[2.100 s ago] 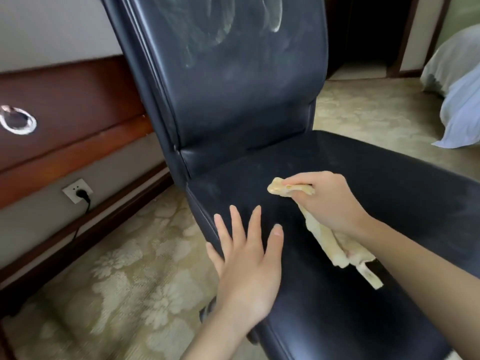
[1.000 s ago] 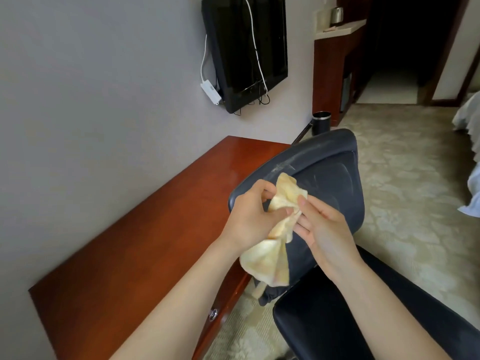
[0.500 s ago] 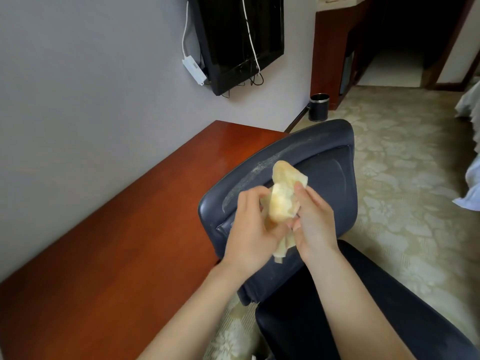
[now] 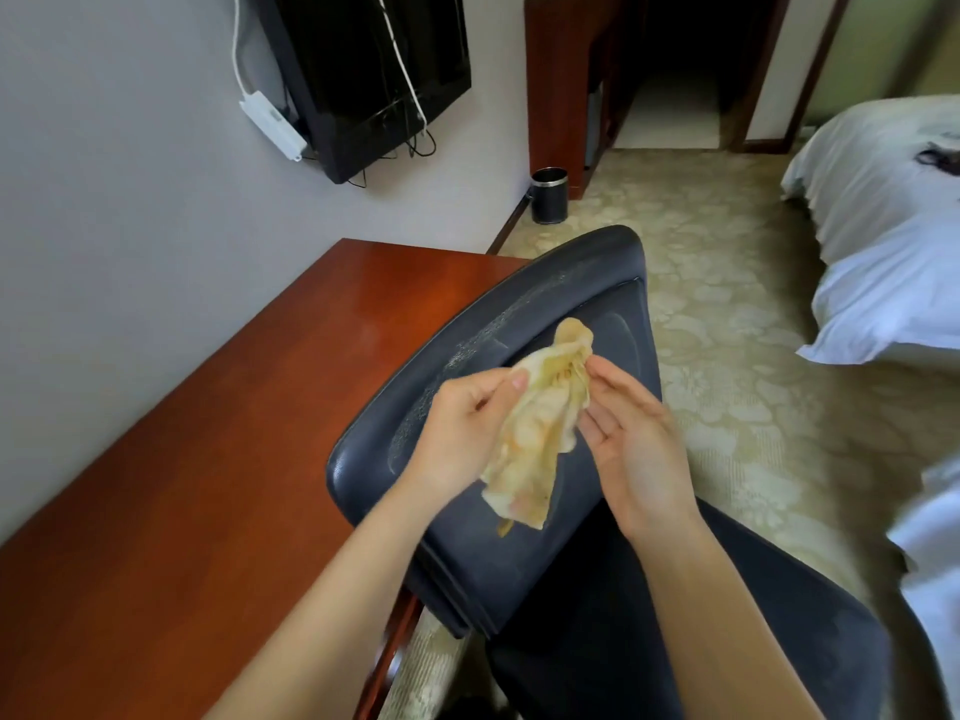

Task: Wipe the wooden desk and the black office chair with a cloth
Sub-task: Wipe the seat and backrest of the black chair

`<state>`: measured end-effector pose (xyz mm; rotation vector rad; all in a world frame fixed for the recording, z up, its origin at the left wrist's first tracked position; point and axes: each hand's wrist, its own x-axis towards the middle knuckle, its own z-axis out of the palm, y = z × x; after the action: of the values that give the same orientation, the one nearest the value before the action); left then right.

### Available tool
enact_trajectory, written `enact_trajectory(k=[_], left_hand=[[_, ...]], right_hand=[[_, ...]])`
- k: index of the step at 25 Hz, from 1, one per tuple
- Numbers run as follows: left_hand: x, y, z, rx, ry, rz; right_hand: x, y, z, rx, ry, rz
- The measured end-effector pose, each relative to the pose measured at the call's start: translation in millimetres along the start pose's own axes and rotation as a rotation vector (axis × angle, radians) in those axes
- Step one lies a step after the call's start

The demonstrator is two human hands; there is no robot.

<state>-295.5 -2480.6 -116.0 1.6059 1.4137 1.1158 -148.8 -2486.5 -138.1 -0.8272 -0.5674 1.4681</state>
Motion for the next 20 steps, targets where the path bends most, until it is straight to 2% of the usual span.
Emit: enact_trajectory(k=[4,6,9,11,13,14,16,18,20], left_hand=[[10.1,6.2,-14.5,-0.112,0.017,-0.038],[11.9,10.8,-18.9,-0.214,0.014,-0.06],[14.8,9.2,-22.5,-0.373,-0.027,-0.135],[15.0,10.5,-23.0,-0.475,-0.107,-0.216],[15.2,8.2,-24.4,-0.373,-0.107,-0.186],[15.2,5.4,-26.8,-0.234,-0.068,-0.121],[14.8,-3.2,-35.5,0.065,0.011,0.021],[13.6,-11.4,-51.3,0.305,0.102,0.122],[11.8,-24.0,-71.9,0.488,0.22,0.166]], right_hand=[[8.0,4.4,-5.1,-0.172,0.067,-0.02],[6.9,13.3,-4.6,-0.286,0.043,-0.032],[0.2,29.5,-2.4,-0.438,-0.13,-0.082],[-5.3,39.8,0.5,-0.395,-0.296,0.001],[-9.7,49.4,0.7,-0.352,-0.338,0.088],[-10.0,53.8,0.3,-0.346,-0.262,0.092],[-6.3,58.4,-5.0,-0.266,0.051,0.061],[4.0,47.9,-14.3,-0.154,0.337,-0.057],[22.2,30.5,-19.7,-0.178,0.463,-0.208]])
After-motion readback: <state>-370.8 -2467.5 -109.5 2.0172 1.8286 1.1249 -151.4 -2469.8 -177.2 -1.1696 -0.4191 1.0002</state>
